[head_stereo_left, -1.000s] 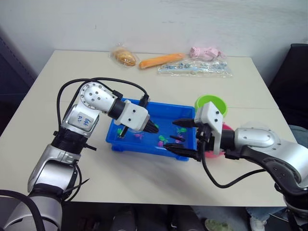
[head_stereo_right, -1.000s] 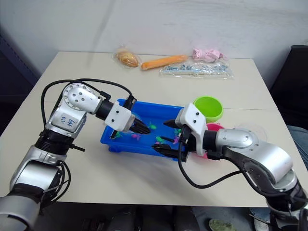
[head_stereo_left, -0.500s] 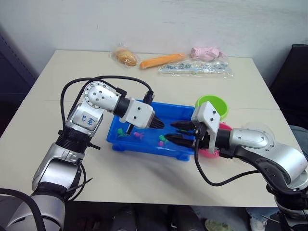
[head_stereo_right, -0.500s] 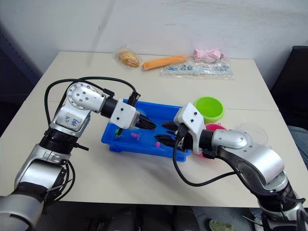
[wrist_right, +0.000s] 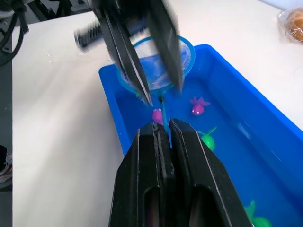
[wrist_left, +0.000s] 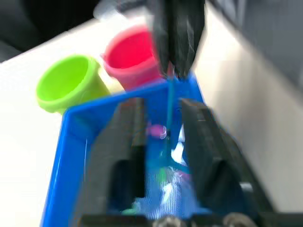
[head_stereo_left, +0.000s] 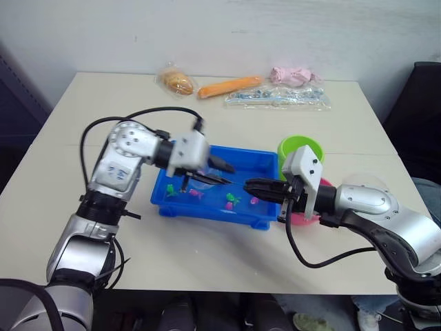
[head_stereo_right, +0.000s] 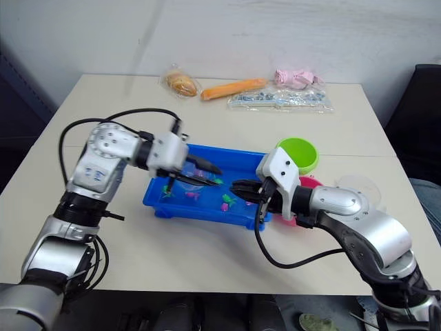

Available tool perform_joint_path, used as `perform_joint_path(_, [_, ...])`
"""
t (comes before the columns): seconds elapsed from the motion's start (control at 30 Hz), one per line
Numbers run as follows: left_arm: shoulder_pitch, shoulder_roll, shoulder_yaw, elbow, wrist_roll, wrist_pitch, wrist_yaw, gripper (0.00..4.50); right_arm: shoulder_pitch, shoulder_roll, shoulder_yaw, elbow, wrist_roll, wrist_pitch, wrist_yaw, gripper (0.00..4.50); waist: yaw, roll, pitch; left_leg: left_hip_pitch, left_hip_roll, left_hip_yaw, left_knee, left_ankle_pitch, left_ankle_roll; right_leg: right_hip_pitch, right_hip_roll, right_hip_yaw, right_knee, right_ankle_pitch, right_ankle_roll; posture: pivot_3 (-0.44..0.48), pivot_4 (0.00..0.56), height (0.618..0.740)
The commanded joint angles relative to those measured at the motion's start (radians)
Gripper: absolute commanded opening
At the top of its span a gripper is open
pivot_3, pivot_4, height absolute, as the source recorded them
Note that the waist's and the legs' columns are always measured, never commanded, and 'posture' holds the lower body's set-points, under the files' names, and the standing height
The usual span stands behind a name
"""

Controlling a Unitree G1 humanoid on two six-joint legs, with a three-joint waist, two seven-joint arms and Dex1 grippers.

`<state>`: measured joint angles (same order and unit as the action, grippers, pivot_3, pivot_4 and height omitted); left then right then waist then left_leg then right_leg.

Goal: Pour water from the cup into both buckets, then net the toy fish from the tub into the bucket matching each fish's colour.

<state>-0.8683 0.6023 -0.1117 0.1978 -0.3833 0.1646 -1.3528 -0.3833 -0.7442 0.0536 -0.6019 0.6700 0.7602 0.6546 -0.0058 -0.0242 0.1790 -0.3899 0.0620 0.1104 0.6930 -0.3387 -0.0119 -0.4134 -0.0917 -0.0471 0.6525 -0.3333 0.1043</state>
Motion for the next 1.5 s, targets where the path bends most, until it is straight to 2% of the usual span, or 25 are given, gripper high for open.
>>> perform_joint_path(0.03, [-0.035,0.076,0.120,-0.028,-0.122,0.168,-0.014,3.12,0.017,-0.030,-0.060,-0.020,-0.019,-0.065,0.052,0.00,0.002,0.001,0.000,0.000,0.000,0.000,0.000,0.000,0.000,0.000,0.000,0.000,0.000,0.000,0.000,0.000,0.150,0.740])
perform_joint_path(0.13, [-0.017,0.158,0.196,0.093,-0.100,0.151,-0.009,4.45,0.059,-0.084,-0.106,-0.008,-0.045,-0.101,0.104,0.00,0.006,0.001,0.000,0.001,-0.001,-0.001,0.000,0.000,0.000,0.002,0.000,0.000,0.000,0.000,0.000,0.000,0.150,0.740])
perform_joint_path(0.2, [0.041,0.209,0.213,0.153,-0.056,0.084,-0.022,4.45,0.082,-0.126,-0.129,0.006,-0.077,-0.139,0.142,0.00,0.005,0.001,0.000,0.001,-0.003,-0.001,0.001,0.000,0.000,0.002,-0.001,-0.001,0.000,0.000,0.000,0.000,0.150,0.740])
perform_joint_path(0.3, [0.094,0.234,0.225,0.164,-0.048,0.068,-0.019,4.45,0.104,-0.163,-0.150,0.023,-0.114,-0.191,0.179,0.00,0.004,0.001,0.001,0.001,-0.003,0.000,0.001,0.000,0.000,0.002,-0.001,-0.001,0.000,0.000,0.000,0.000,0.150,0.740])
perform_joint_path(0.43, [0.254,0.227,0.263,0.065,-0.066,0.085,0.030,4.45,0.080,-0.270,-0.141,0.172,-0.288,-0.396,0.280,0.00,0.004,0.002,0.002,0.001,-0.003,0.005,0.001,0.000,0.001,0.002,-0.002,-0.001,0.000,0.000,0.000,0.000,0.150,0.740])
perform_joint_path(0.6, [0.333,0.202,0.268,-0.042,-0.082,0.103,0.073,4.45,0.004,-0.308,-0.082,0.287,-0.389,-0.534,0.369,0.00,0.004,0.002,0.002,0.001,-0.001,0.007,0.003,-0.001,0.001,0.002,-0.002,-0.001,0.000,0.000,0.000,0.000,0.150,0.740])
perform_joint_path(0.77, [0.352,0.172,0.256,-0.107,-0.086,0.096,0.089,4.45,-0.070,-0.306,-0.012,0.367,-0.484,-0.628,0.427,0.00,0.001,0.002,0.002,0.001,-0.001,0.008,0.004,0.000,0.001,0.001,-0.002,0.000,0.000,0.000,0.000,0.000,0.150,0.740])
perform_joint_path(0.93, [0.378,0.167,0.235,-0.172,-0.104,0.142,0.069,4.45,-0.147,-0.269,0.042,0.441,-0.577,-0.699,0.420,0.00,-0.005,0.002,0.002,0.002,-0.001,0.009,0.005,0.000,0.000,0.001,-0.002,0.000,0.001,0.000,0.000,0.000,0.150,0.740])
perform_joint_path(1.5, [0.422,0.151,0.222,-0.269,-0.104,0.171,0.119,4.45,-0.199,-0.219,0.120,0.575,-0.721,-0.847,0.451,0.00,-0.007,0.003,0.002,0.002,0.001,0.009,0.005,0.000,0.000,0.001,-0.002,0.001,0.001,0.000,0.000,0.000,0.150,0.740])
